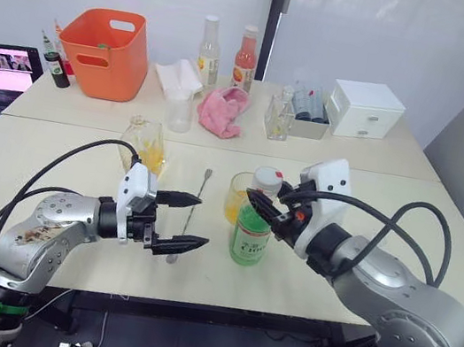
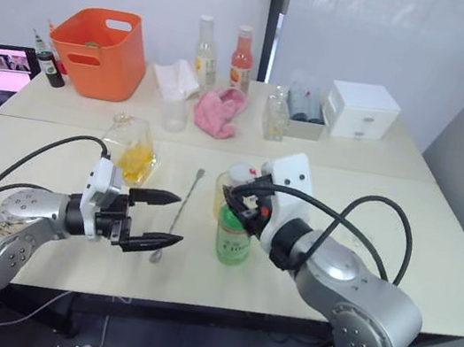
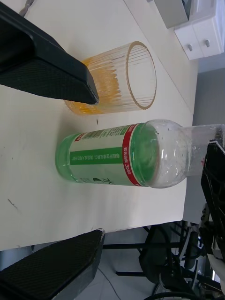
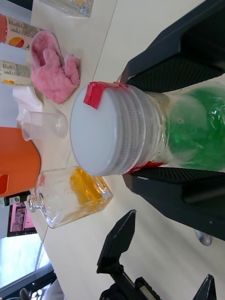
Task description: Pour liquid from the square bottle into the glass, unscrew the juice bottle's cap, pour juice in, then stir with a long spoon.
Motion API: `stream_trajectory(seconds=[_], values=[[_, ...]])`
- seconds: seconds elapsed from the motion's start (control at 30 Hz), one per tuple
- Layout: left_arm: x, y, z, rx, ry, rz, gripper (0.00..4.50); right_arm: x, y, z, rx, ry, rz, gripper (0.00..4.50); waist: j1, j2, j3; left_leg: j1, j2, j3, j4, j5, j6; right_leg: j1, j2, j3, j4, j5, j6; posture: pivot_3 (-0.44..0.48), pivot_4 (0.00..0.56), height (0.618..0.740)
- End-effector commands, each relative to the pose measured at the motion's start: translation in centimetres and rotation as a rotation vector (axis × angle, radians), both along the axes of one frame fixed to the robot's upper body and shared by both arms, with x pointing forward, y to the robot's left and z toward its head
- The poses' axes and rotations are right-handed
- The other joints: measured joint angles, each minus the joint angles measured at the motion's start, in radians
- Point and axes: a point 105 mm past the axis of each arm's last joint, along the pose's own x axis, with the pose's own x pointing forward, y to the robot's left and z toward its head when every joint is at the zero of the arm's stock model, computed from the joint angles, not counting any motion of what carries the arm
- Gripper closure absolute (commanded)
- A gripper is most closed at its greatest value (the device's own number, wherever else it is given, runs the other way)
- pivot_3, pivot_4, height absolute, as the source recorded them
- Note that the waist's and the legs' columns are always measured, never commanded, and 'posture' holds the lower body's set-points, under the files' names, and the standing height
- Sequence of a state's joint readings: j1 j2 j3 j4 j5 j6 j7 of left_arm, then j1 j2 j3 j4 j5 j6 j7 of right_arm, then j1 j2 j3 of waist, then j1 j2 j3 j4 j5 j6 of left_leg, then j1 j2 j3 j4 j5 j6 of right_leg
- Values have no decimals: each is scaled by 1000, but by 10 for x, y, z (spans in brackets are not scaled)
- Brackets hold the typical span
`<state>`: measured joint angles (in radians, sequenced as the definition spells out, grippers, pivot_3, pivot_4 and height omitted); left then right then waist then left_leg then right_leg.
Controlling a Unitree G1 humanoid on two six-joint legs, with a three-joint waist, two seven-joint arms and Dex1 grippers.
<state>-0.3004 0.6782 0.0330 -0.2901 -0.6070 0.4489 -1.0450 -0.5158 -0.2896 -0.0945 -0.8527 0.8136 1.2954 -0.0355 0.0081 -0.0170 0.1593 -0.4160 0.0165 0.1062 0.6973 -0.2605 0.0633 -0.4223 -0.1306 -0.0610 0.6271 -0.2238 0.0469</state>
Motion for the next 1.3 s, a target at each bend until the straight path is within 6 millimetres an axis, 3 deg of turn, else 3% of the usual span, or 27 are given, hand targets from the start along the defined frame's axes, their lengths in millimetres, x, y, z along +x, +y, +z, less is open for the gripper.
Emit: stream_trajectory(seconds=[0.03, 0.13, 0.2, 0.37, 0.5, 0.6, 0.83, 1.03, 1.23, 1.3], values=[[-1, -3, 8, -2, -52, -31, 0, -12, 6, 13, 54, -72, 44, 2790, -3, 0, 0, 0, 0, 0, 0, 0, 0, 0, 0, 0, 0, 0, 0, 0, 150, 740], [-1, -4, 7, -2, -53, -34, 0, -13, 7, 13, 59, -79, 56, 2790, -8, 0, 0, 0, 0, 0, 0, 0, 0, 0, 0, 0, 0, 0, 0, 0, 150, 740], [-1, -4, 7, -2, -53, -37, 0, -14, 7, 14, 61, -86, 67, 1745, -11, 0, 0, 0, 0, 0, -1, 0, 0, 0, 1, 0, 0, 0, 0, 0, 150, 740], [0, -4, 7, 0, -57, -39, 0, -17, 5, 17, 59, -95, 116, 23, -11, 0, 0, 0, 0, 0, -1, 0, 0, 0, 1, 0, 0, 0, 0, 0, 150, 740], [0, -3, 7, -1, -59, -39, 0, -21, -1, 22, 72, -99, 194, 23, -11, 0, 0, 0, 0, 0, -1, 0, 0, 0, 1, 0, -1, 0, 0, 0, 150, 740], [0, -3, 6, -3, -59, -39, 0, -23, -17, 21, 40, -78, 308, 23, -7, 0, 0, 0, 0, -1, -1, 0, 1, 1, 1, 0, -1, 0, 0, 0, 150, 740], [1, -3, 6, -7, -59, -35, 0, -10, -40, -3, -87, -7, 574, 23, -7, 0, 0, 1, 0, 0, 1, -4, 7, 2, 1, 0, -3, 0, 0, 0, 150, 740], [-3, -5, 6, -10, -61, -36, 0, 25, -39, -7, -221, -70, 723, 23, -14, 0, 0, 1, 1, 0, 2, -3, 6, 0, 1, 2, -3, 0, 0, 0, 150, 740], [-7, -4, 5, -11, -60, -20, 0, 33, -28, -3, -242, -117, 842, 23, -6, 0, 0, 0, 1, 1, 2, -2, 4, 1, 1, 2, -1, 0, 0, 0, 150, 740], [-8, -3, 5, -9, -60, -13, 0, 33, -25, -3, -245, -122, 860, 540, -2, 0, 0, 0, 1, 1, 2, -2, 4, 1, 1, 2, -2, 0, 1, 0, 150, 740]])
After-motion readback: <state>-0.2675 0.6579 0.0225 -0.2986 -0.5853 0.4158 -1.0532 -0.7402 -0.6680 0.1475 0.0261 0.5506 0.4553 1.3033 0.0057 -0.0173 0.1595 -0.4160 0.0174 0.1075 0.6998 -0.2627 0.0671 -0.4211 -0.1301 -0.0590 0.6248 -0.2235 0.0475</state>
